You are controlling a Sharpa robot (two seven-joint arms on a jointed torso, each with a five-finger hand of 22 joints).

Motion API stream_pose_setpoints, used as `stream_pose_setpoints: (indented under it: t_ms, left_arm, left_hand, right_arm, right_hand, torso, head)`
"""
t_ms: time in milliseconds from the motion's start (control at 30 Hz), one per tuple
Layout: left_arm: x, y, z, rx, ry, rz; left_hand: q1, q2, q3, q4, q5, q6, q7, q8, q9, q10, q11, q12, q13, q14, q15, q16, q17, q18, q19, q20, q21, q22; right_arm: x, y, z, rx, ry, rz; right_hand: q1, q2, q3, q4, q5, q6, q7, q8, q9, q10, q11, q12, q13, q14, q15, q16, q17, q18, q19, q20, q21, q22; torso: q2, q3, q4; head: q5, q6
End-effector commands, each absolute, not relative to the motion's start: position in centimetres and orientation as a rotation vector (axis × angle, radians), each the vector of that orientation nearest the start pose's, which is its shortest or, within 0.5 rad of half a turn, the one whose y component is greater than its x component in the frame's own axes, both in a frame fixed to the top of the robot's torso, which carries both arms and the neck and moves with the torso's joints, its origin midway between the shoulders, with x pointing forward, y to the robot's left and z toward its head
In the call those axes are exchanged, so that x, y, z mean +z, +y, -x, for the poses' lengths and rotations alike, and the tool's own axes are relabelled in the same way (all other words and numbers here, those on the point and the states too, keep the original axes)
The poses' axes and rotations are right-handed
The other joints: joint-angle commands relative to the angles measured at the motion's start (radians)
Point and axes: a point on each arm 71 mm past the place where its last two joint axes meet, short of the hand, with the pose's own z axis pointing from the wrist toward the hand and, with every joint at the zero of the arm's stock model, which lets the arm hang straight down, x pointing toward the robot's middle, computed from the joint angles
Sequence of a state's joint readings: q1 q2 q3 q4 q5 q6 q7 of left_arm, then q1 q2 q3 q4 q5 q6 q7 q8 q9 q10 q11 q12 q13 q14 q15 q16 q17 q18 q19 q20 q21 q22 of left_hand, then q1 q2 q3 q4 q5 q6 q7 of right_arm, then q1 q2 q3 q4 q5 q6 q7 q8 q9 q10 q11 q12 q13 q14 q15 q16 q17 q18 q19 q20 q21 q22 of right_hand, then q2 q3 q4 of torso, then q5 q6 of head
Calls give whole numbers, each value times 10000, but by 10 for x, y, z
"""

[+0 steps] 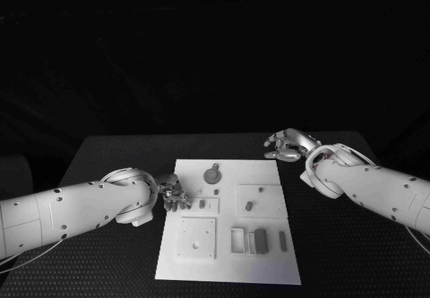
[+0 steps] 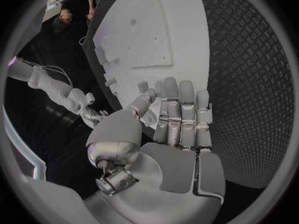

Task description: Assemble the parts on the task board

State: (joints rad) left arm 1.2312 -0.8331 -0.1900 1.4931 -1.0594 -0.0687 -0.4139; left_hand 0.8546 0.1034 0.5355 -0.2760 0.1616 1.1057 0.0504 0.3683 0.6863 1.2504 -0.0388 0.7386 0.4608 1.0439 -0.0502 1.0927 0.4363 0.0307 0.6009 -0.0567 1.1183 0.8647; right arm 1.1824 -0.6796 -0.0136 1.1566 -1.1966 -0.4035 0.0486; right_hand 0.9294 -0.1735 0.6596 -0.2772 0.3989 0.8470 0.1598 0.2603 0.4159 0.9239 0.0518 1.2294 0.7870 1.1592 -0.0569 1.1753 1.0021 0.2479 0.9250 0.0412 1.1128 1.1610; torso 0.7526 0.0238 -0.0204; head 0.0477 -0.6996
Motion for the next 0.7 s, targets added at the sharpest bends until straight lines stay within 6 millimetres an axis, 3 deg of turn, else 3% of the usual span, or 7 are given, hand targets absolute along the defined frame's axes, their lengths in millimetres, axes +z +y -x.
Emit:
stream_pose_setpoints:
  t_ms: [33,700]
  left_arm:
    - [-252,227,-468,-4560,21477,2747]
    - [-256,222,-460,-4825,20933,2480]
  left_hand:
    - [48,-39,7,-26,29,81,-3,55,-7,176,-90,-77,-21,90,-4,-36,4,-38,112,-877,55,-11]
    - [113,-136,65,9,39,185,-32,-12,-26,341,-129,-254,-90,255,-49,-164,-41,-40,248,-918,43,-58]
  right_arm:
    - [-200,-229,-548,6813,15944,-1290]
    - [-200,-230,-547,6796,15950,-1298]
  right_hand:
    - [-88,19,-58,23,66,10,50,66,-12,-99,5,61,-17,-47,7,64,-16,139,-93,-9,63,-10]
    - [-100,21,-67,32,73,8,50,67,-15,-100,5,66,-24,-48,8,67,-20,139,-95,-8,64,-13]
  torso:
    - [-2,-2,8]
    - [0,7,-3]
  head:
    - [-3,-8]
    - [16,-25]
